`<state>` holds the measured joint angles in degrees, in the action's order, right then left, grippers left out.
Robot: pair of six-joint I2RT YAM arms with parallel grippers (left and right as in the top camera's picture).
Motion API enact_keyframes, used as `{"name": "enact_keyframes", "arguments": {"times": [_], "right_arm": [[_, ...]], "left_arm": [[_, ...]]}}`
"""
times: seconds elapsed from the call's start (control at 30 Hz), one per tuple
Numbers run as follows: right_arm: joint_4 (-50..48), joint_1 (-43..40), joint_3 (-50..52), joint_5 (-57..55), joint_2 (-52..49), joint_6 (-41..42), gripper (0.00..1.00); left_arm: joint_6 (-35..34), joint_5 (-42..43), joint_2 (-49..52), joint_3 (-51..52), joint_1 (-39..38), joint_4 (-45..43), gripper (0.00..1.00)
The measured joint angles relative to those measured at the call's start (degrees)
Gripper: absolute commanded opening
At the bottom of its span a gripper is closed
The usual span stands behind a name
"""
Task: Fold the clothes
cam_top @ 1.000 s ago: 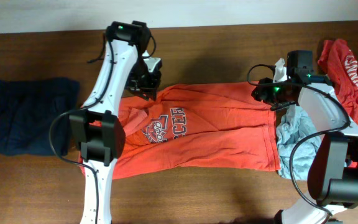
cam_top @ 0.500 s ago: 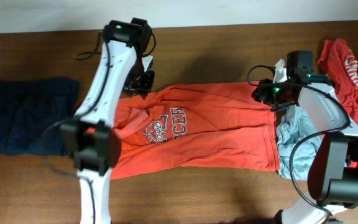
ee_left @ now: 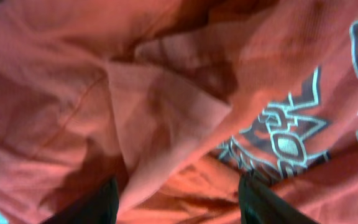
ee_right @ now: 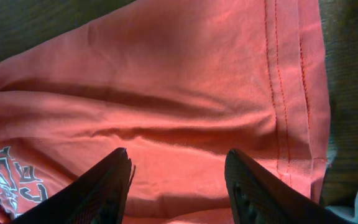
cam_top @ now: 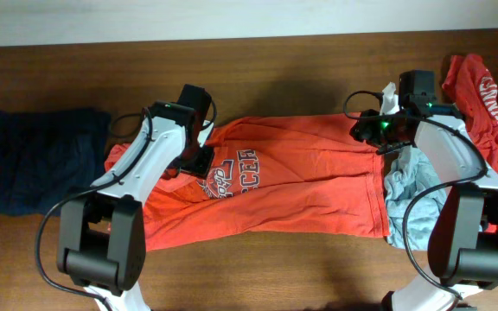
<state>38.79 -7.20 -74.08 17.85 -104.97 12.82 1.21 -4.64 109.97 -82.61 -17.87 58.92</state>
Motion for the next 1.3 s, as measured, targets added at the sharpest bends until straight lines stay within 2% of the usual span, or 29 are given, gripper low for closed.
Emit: {"name": "enact_keyframes", "arguments": {"times": [0.1, 0.13, 0.17, 0.33, 0.47, 0.6, 0.73, 0.83, 1.1, 1.3], "right_arm": [[0.0, 0.0, 0.0, 0.0, 0.0, 0.0, 0.53], [0.0, 0.0, 0.0, 0.0, 0.0, 0.0, 0.53], [0.0, 0.0, 0.0, 0.0, 0.0, 0.0, 0.53], [0.0, 0.0, 0.0, 0.0, 0.0, 0.1, 0.53], [0.0, 0.0, 0.0, 0.0, 0.0, 0.0, 0.53], [0.0, 0.0, 0.0, 0.0, 0.0, 0.0, 0.53], [0.0, 0.0, 0.0, 0.0, 0.0, 0.0, 0.53], [0.0, 0.0, 0.0, 0.0, 0.0, 0.0, 0.53], [0.0, 0.0, 0.0, 0.0, 0.0, 0.0, 0.53], [-0.1, 0.0, 0.0, 0.0, 0.0, 0.0, 0.53]], "left_arm": [[1.5, 0.2, 0.0, -0.2, 0.0, -4.8, 0.57], [1.7, 0.2, 0.0, -0.2, 0.0, -5.6, 0.53], [2.1, 0.2, 0.0, -0.2, 0.0, -6.0, 0.50], [2.6, 0.2, 0.0, -0.2, 0.0, -6.3, 0.50], [2.8, 0.2, 0.5, -0.2, 0.0, -5.9, 0.42], [3.0, 0.2, 2.2, -0.2, 0.0, -5.8, 0.18], [3.2, 0.2, 3.2, -0.1, 0.0, -6.1, 0.01], [3.5, 0.0, 3.2, -0.1, 0.0, -4.0, 0.00], [3.5, -3.3, 2.7, -3.5, 0.2, 10.2, 0.01], [1.4, -4.5, 0.5, -4.7, 3.1, 17.0, 0.02]]}}
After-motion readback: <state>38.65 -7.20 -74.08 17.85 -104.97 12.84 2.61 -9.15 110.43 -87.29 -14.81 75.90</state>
